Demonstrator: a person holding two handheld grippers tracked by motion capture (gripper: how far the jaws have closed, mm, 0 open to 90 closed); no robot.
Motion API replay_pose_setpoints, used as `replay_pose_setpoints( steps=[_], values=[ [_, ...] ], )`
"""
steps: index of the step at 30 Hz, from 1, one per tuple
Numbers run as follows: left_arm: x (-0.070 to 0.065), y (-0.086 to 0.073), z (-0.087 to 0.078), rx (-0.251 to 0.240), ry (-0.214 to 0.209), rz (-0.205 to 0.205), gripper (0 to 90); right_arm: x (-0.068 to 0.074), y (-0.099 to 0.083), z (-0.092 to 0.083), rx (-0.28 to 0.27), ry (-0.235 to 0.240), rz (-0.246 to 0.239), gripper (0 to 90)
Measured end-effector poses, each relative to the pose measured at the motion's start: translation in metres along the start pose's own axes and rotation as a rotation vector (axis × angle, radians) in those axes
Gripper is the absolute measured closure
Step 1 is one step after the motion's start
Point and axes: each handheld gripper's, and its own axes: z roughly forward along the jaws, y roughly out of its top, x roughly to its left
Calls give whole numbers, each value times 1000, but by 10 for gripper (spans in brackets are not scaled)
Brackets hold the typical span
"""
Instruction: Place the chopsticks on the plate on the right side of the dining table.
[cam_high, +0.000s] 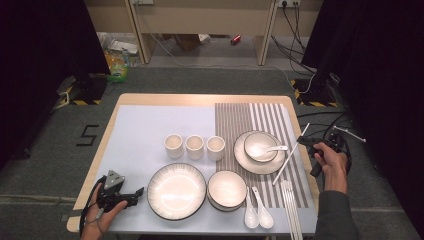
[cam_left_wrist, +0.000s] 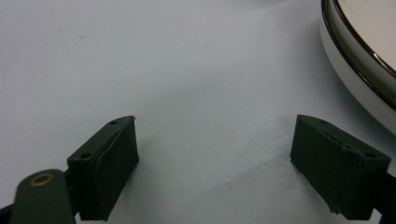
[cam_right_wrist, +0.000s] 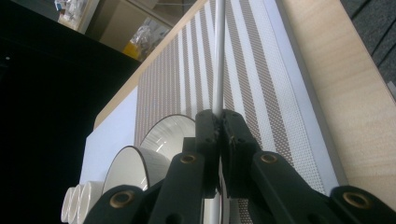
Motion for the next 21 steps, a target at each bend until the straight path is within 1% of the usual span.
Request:
replay_pose_setpoints(
  steps=[3, 5, 9, 11, 13, 17, 21],
  values=[
    [0, 0, 0, 0, 0, 0, 138, 4, 2, -1, 5, 21, -11, 864],
    [0, 0, 0, 0, 0, 0, 138, 6, 3, -1, 12, 18, -32, 864],
    [0, 0, 0, 0, 0, 0, 138, 8, 4, 1, 28, 39, -41, 864],
    [0, 0, 0, 0, 0, 0, 138, 8, 5, 2, 37, 38, -48, 864],
    [0, 0, 0, 0, 0, 0, 138, 10, 5, 3, 46, 31, -63, 864],
    [0, 0, 0, 0, 0, 0, 138, 16, 9, 2, 65, -1, -93, 864],
    [0, 0, 0, 0, 1, 0, 138, 28, 14, 3, 87, -50, -137, 865]
  ],
)
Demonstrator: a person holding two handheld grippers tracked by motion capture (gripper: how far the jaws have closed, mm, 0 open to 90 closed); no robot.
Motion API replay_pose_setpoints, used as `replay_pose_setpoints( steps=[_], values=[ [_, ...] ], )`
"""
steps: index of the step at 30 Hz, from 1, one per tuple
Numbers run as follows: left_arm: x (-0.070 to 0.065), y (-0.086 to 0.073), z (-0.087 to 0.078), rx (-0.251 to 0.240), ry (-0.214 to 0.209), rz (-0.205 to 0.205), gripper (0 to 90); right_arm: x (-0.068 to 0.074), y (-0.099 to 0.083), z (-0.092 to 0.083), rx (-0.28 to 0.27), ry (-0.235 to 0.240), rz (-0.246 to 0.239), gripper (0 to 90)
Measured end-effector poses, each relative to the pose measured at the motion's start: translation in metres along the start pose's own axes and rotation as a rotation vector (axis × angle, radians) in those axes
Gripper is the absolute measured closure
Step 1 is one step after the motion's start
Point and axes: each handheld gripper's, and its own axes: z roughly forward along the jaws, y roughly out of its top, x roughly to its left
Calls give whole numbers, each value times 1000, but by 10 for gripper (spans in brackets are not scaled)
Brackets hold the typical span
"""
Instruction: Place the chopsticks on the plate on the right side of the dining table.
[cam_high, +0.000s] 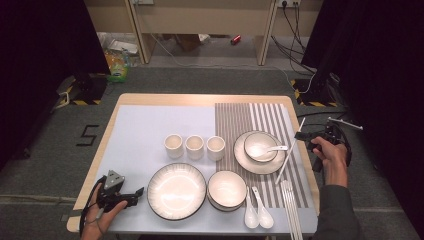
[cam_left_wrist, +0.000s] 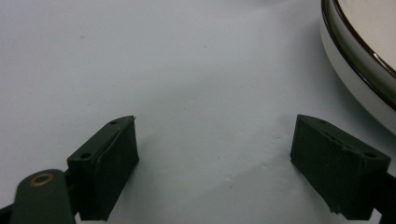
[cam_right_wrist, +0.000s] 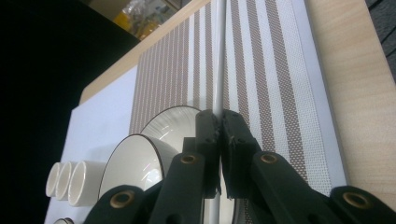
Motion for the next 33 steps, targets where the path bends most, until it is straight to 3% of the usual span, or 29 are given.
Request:
replay_pose_setpoints(
  steps=[11, 14, 17, 23, 27, 33],
  values=[
    [0, 0, 0, 0, 0, 0, 138, 38, 17, 13, 111, -138, -123, 864],
    [0, 0, 0, 0, 0, 1, 138, 47, 19, 20, 136, -169, -157, 864],
    [0, 0, 0, -1, 0, 0, 138, 56, 21, 29, 172, -234, -211, 864],
    [0, 0, 0, -1, 1, 1, 139, 74, 22, 50, 241, -316, -265, 864],
    [0, 0, 0, -1, 2, 2, 140, 81, 23, 63, 279, -371, -296, 864],
    [0, 0, 0, -1, 1, 2, 140, 86, 22, 77, 320, -402, -320, 864]
  ],
)
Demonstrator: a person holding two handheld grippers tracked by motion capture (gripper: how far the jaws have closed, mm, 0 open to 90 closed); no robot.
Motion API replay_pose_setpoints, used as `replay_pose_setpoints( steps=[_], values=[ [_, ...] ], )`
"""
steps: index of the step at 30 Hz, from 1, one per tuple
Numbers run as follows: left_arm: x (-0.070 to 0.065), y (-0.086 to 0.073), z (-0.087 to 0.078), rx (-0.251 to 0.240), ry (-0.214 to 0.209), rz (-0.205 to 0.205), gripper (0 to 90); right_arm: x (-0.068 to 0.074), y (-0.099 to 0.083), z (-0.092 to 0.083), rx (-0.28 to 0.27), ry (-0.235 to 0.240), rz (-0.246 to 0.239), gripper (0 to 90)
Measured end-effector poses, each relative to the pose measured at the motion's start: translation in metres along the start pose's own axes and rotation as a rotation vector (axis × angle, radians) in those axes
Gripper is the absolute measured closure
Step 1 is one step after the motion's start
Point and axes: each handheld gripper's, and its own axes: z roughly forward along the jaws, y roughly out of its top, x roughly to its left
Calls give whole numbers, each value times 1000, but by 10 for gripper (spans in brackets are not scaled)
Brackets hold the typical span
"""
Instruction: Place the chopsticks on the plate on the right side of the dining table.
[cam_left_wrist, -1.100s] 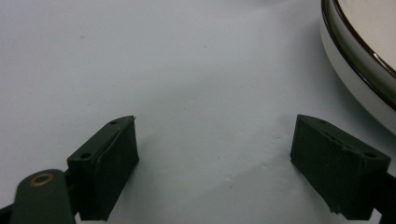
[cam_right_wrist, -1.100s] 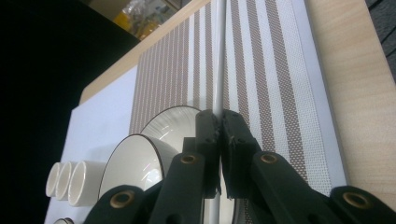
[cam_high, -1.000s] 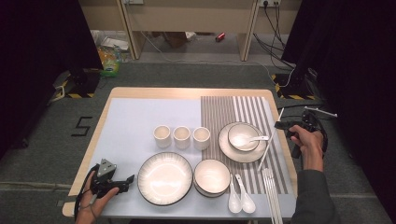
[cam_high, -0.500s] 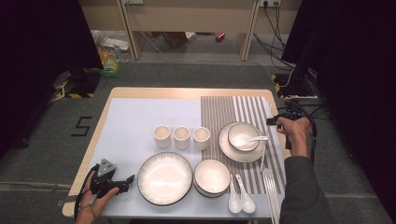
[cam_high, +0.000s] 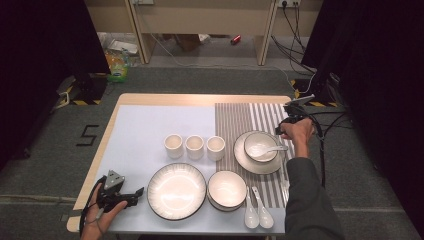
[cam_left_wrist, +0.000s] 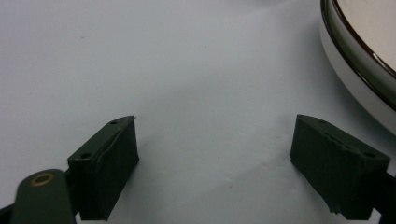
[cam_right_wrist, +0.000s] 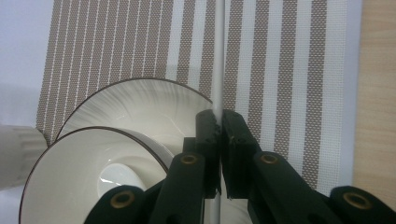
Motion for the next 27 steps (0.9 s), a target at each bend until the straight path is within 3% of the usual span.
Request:
replay_pose_setpoints(
  steps=[10, 27],
  values=[
    [0, 0, 0, -1, 0, 1, 140, 6, 7, 16, 53, -28, -12, 865],
    [0, 0, 0, 0, 0, 1, 140, 3, 10, 37, 102, -15, -26, 863]
  ],
)
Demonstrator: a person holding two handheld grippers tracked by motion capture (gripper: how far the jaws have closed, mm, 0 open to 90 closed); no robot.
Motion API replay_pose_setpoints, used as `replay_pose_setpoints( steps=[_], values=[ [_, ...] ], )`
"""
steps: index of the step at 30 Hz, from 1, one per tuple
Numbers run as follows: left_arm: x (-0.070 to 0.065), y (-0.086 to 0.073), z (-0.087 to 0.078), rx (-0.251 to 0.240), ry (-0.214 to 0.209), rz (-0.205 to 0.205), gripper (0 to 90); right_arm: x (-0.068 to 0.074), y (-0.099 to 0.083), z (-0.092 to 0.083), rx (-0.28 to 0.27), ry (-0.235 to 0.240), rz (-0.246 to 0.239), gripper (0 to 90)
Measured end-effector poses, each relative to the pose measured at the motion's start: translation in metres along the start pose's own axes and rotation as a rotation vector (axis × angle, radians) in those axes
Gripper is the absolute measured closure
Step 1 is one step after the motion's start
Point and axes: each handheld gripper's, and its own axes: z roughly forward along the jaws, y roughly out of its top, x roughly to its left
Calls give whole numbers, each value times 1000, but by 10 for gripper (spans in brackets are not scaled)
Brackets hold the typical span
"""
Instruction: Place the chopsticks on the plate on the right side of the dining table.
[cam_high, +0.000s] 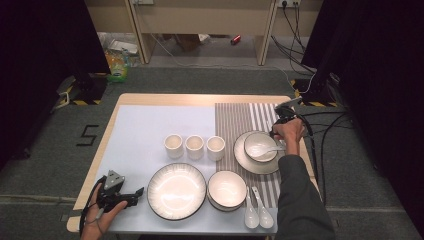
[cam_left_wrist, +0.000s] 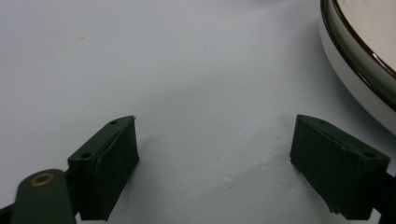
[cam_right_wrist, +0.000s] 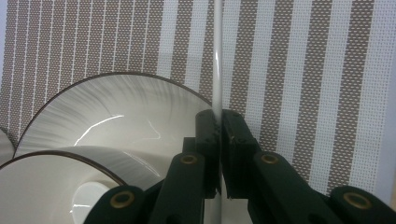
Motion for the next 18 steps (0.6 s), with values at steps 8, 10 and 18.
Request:
replay_pose_setpoints(
  steps=[8, 10, 18],
  values=[
    [0, 0, 0, -1, -1, -1, 140, -1, 0, 3, -2, 7, 8, 861],
    [0, 0, 0, -1, -1, -1, 140, -1, 0, 3, -5, 6, 6, 860],
    [0, 0, 0, -1, -1, -1, 140, -5, -3, 1, -24, 22, 15, 852]
  ],
)
